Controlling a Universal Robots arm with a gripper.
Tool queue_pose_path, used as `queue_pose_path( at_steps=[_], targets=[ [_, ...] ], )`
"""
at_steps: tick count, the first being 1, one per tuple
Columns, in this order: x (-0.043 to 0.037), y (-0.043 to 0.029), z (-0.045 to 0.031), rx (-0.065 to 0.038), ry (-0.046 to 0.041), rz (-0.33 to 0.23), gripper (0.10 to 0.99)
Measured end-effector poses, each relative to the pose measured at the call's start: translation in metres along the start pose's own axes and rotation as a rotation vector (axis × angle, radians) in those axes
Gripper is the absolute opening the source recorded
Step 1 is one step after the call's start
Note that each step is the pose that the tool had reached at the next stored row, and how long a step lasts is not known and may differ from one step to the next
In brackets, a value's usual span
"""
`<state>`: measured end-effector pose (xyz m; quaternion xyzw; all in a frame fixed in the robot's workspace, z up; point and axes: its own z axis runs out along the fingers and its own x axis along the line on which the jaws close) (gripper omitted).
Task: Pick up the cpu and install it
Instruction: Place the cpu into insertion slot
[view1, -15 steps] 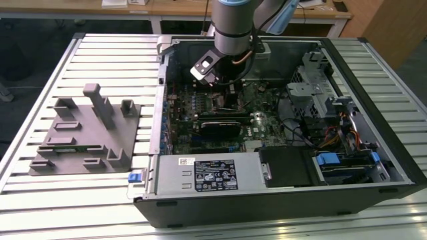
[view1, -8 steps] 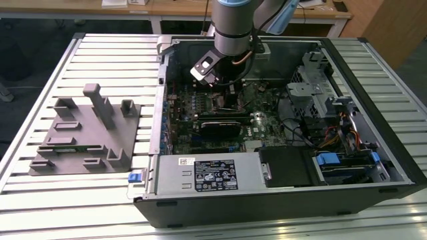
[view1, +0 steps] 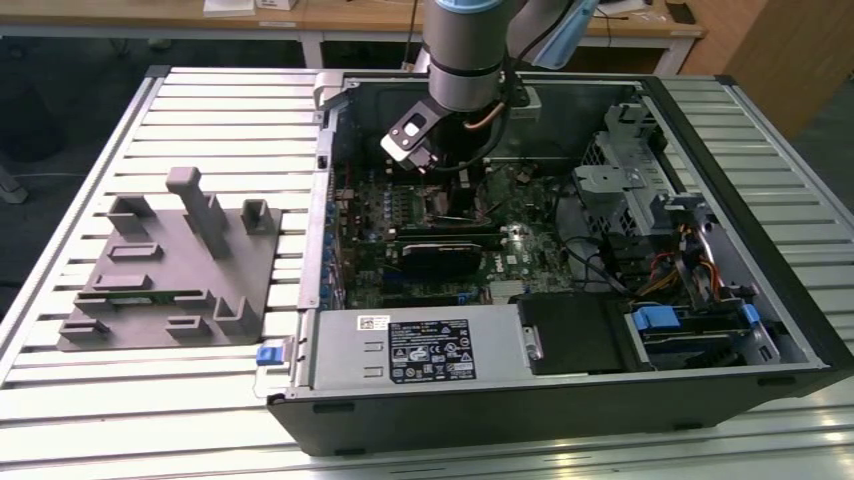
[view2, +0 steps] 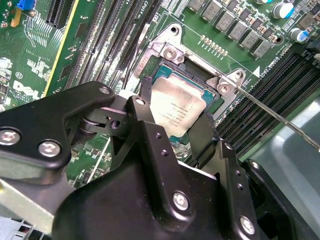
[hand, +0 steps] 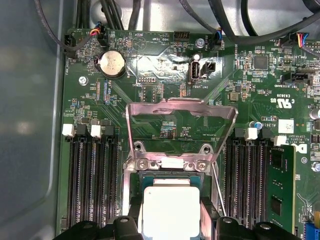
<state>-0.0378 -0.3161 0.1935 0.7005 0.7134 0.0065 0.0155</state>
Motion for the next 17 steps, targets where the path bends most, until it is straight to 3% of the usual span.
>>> queue_pose_path(
  at_steps=[4, 7, 17],
  targets=[
    [0.0000, 0.0001, 0.0001, 0.000, 0.0002, 0.000, 0.549],
    [0.0000, 0.0002, 0.0001, 0.000, 0.0000, 0.000, 0.671],
    [0.0000, 0.0004, -0.0029, 0.000, 0.0000, 0.000, 0.671]
  ],
)
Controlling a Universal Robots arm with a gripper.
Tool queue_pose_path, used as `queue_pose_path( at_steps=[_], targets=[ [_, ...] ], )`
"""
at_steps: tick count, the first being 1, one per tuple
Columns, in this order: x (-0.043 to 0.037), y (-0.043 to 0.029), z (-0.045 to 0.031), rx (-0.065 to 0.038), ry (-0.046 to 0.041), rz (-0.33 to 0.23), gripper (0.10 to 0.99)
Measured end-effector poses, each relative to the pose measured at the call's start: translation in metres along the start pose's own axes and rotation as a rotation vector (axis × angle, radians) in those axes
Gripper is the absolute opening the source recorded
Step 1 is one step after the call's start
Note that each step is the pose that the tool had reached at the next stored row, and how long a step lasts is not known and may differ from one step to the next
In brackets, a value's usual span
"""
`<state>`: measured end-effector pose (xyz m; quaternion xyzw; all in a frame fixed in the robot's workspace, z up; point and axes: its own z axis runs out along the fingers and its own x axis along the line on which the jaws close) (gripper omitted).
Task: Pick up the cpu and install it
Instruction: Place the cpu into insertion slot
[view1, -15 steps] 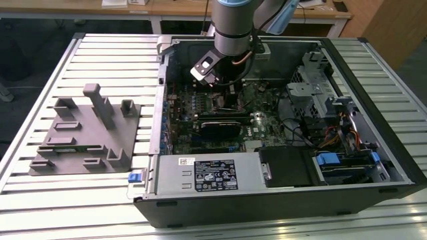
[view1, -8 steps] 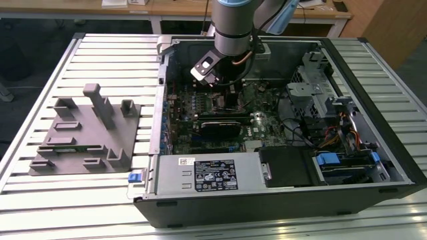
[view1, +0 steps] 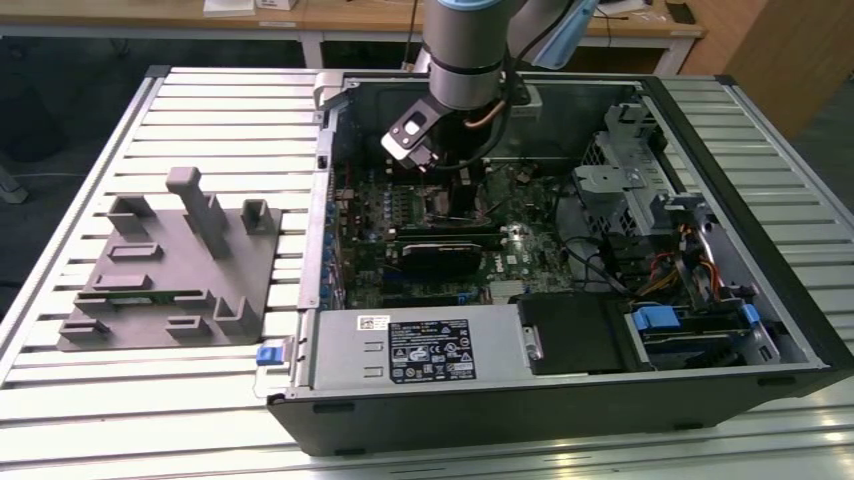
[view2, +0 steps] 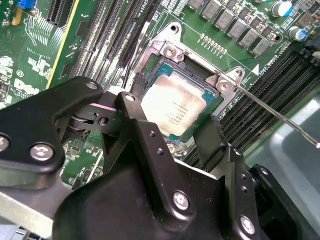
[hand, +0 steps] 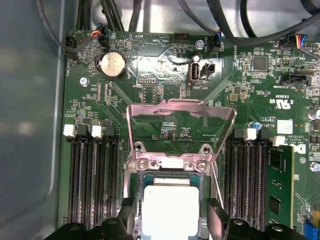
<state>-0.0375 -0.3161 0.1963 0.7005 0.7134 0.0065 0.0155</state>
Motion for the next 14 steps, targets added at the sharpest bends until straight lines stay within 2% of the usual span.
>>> queue_pose_path(
  at_steps=[5, 6, 7, 9, 10, 13, 14],
  targets=[
    [-0.0001, 0.0002, -0.0060, 0.000, 0.0000, 0.000, 0.659],
    [-0.0001, 0.0002, -0.0073, 0.000, 0.0000, 0.000, 0.596],
    [-0.0001, 0.0003, -0.0084, 0.000, 0.0000, 0.000, 0.596],
    [-0.0001, 0.0003, -0.0105, 0.000, 0.0000, 0.000, 0.478],
    [-0.0001, 0.0003, -0.0113, 0.000, 0.0000, 0.000, 0.478],
    [-0.0001, 0.0004, -0.0133, 0.000, 0.0001, 0.000, 0.302],
    [-0.0002, 0.0004, -0.0138, 0.000, 0.0001, 0.000, 0.302]
  ],
)
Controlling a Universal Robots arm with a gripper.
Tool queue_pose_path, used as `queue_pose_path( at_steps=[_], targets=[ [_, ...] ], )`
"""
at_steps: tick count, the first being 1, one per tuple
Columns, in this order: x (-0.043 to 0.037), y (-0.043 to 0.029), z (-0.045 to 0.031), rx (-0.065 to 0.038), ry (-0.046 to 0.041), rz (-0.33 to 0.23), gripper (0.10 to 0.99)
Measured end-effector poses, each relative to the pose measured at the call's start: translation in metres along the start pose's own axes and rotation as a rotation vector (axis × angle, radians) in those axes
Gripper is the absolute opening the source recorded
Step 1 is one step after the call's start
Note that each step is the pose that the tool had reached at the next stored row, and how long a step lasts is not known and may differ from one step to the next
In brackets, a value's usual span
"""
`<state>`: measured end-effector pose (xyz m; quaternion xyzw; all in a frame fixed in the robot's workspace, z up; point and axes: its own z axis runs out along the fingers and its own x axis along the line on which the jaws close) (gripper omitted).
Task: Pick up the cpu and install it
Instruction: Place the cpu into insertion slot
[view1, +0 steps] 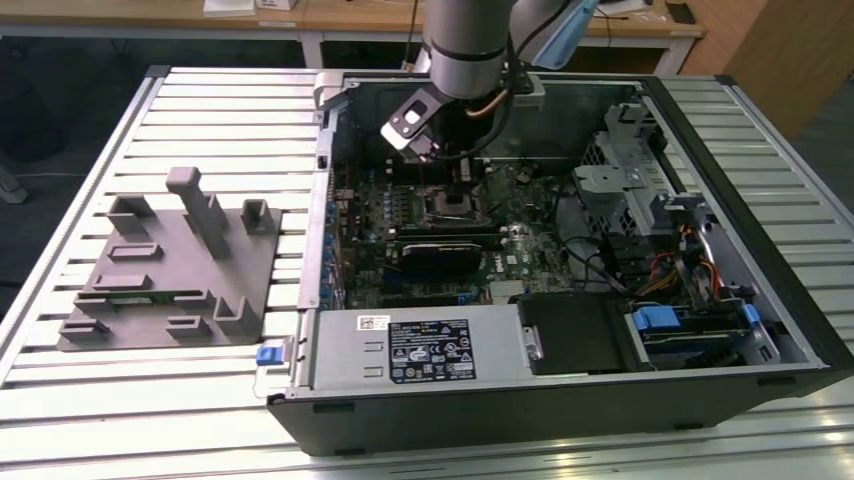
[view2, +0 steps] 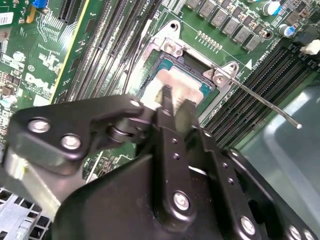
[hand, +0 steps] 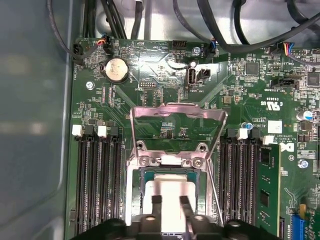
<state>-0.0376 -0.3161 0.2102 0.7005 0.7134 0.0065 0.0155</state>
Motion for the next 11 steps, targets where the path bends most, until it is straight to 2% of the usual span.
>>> queue_pose_path(
  at_steps=[3, 4, 11],
  targets=[
    [0.0000, 0.0001, -0.0016, 0.000, 0.0000, 0.000, 0.125],
    [0.0000, 0.0001, -0.0021, 0.000, 0.0000, 0.000, 0.106],
    [-0.0001, 0.0002, -0.0062, 0.000, 0.0000, 0.000, 0.106]
  ],
)
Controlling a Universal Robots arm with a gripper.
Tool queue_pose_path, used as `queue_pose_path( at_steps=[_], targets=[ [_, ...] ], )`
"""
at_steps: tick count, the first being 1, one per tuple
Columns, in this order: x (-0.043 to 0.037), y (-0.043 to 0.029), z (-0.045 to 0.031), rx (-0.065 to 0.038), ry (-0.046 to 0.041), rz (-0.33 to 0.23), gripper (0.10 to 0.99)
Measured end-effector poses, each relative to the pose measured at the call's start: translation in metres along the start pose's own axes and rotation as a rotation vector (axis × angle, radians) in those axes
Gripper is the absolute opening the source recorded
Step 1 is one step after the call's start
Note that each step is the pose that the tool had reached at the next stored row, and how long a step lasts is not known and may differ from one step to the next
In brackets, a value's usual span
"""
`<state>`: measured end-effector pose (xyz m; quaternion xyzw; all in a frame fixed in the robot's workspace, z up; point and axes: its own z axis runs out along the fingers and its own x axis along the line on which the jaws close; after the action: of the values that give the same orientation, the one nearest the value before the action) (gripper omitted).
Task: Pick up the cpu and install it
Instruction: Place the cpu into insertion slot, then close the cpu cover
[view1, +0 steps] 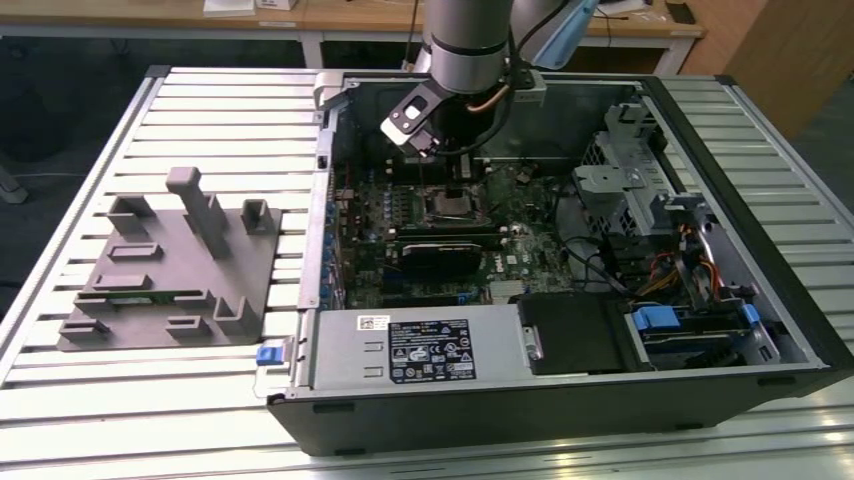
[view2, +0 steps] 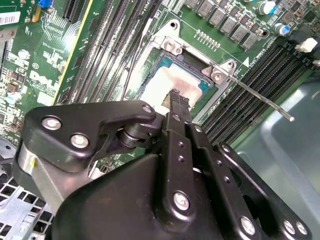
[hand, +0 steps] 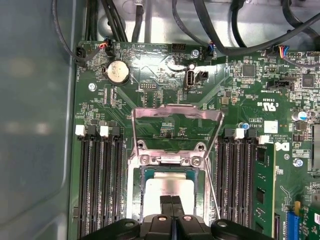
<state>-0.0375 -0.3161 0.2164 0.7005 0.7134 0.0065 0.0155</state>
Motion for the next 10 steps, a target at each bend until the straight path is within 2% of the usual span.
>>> queue_pose_path(
  at_steps=[10],
  targets=[
    [-0.0001, 0.0002, -0.0055, 0.000, -0.0001, 0.000, 0.106]
  ],
)
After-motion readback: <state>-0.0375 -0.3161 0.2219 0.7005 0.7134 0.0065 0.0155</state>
